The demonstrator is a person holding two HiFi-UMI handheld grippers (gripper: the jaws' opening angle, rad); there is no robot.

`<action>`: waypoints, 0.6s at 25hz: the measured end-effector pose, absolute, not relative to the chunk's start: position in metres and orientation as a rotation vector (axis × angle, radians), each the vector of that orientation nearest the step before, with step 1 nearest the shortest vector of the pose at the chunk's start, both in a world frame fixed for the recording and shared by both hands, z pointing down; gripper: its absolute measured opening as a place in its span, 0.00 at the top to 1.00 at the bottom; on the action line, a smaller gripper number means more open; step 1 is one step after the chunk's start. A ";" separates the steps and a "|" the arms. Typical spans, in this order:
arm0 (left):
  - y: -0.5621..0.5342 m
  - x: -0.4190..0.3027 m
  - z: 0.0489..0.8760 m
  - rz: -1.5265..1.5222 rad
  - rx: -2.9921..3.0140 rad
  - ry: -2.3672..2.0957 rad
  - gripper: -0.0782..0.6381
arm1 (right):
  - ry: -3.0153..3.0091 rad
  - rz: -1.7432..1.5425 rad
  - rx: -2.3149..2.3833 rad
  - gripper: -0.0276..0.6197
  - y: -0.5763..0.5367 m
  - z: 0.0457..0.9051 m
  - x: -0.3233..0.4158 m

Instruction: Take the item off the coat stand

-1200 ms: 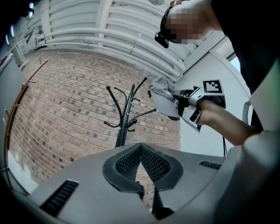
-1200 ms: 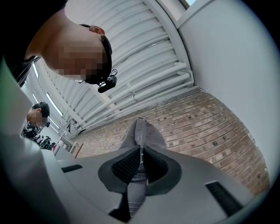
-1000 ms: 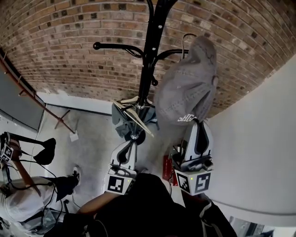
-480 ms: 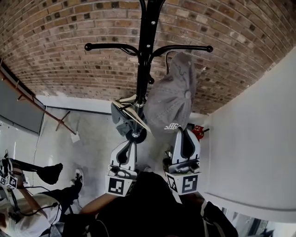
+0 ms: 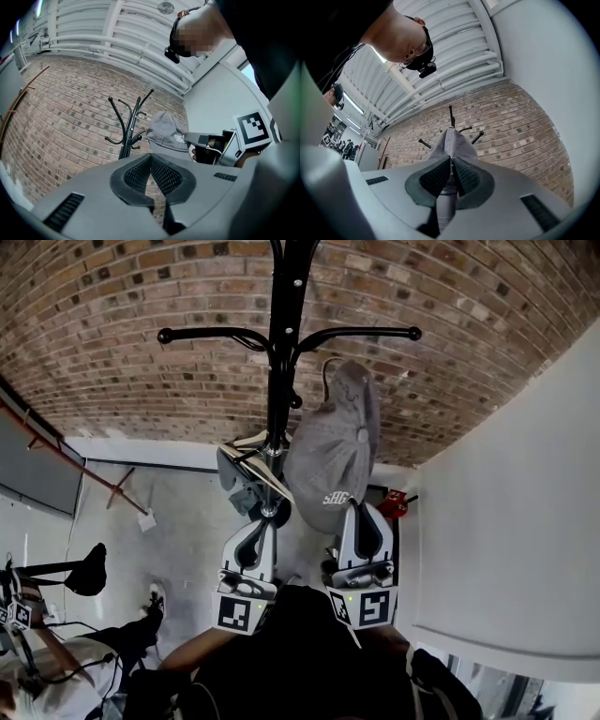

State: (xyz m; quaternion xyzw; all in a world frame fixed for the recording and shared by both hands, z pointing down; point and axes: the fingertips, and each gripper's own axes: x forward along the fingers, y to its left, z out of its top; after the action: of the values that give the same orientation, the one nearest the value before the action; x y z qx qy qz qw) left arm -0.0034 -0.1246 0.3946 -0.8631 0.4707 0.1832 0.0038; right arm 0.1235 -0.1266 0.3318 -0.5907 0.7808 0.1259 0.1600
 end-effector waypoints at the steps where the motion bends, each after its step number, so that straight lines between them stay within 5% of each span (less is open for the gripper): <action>1: -0.124 -0.002 0.398 0.550 -2.709 1.466 0.87 | 2.231 0.353 -1.694 0.91 -0.126 0.335 0.124; 15: -0.114 0.004 0.397 0.491 -2.686 1.408 0.87 | 2.226 0.312 -1.723 0.91 -0.124 0.344 0.123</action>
State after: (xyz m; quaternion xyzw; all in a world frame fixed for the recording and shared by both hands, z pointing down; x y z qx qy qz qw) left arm 0.0040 -0.1139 0.3971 -0.8737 0.4581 0.1598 0.0348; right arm 0.1228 -0.1243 0.3437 -0.6012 0.7766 0.1090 0.1539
